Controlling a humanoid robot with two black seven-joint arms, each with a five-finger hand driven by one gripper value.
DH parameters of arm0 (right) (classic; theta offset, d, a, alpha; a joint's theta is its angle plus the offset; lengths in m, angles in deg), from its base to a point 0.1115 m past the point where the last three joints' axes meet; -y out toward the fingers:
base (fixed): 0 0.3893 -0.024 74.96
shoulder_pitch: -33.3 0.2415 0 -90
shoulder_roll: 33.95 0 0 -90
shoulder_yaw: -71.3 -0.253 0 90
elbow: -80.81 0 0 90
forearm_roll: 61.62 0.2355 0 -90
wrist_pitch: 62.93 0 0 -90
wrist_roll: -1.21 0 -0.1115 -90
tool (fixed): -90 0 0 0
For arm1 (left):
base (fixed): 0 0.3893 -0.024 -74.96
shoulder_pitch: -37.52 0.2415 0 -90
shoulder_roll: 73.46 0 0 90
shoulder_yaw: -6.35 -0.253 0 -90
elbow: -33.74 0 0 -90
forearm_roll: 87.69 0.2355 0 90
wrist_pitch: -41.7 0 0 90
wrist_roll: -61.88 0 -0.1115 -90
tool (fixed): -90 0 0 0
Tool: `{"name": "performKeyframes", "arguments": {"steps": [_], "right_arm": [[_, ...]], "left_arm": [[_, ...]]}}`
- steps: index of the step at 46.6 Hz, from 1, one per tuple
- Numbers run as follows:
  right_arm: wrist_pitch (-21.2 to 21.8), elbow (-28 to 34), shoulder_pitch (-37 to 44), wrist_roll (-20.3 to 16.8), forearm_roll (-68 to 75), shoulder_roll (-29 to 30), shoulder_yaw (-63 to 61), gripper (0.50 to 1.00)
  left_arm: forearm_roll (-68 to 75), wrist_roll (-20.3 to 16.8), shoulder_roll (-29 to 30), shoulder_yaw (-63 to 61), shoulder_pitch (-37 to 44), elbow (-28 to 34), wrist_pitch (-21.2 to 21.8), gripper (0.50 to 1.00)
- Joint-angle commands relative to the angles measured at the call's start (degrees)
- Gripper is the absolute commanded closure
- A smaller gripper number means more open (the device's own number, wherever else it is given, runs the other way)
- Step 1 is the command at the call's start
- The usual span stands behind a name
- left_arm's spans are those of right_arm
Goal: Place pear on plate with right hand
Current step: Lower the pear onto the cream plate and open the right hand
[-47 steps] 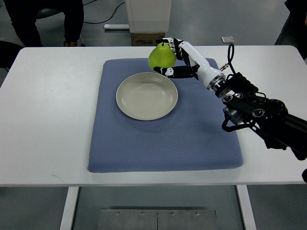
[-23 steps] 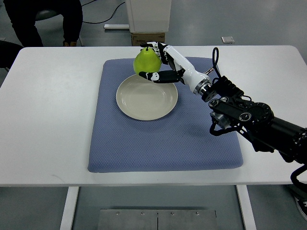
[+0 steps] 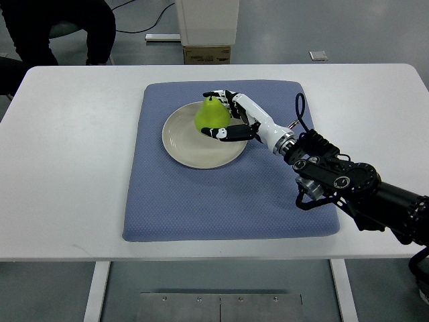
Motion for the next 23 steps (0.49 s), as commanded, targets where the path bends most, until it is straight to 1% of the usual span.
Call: {"name": "performKeyframes", "arguments": {"steps": [1,8,23], "right_arm": [[0.0,0.1,-0.6,-0.6,-0.1,0.0,1.0,1.0],[0.0,0.1,-1.4,-1.7,-0.1,0.0,1.3,1.0],[-0.2,0.1,-1.4,-2.5,0.0,0.0,1.3,1.0]], "left_arm": [[0.0,0.0,0.0,0.0,0.0,0.0,0.0,0.5],[0.0,0.0,0.0,0.0,0.0,0.0,0.0,0.5],[0.0,0.0,0.0,0.0,0.0,0.0,0.0,0.5]]}}
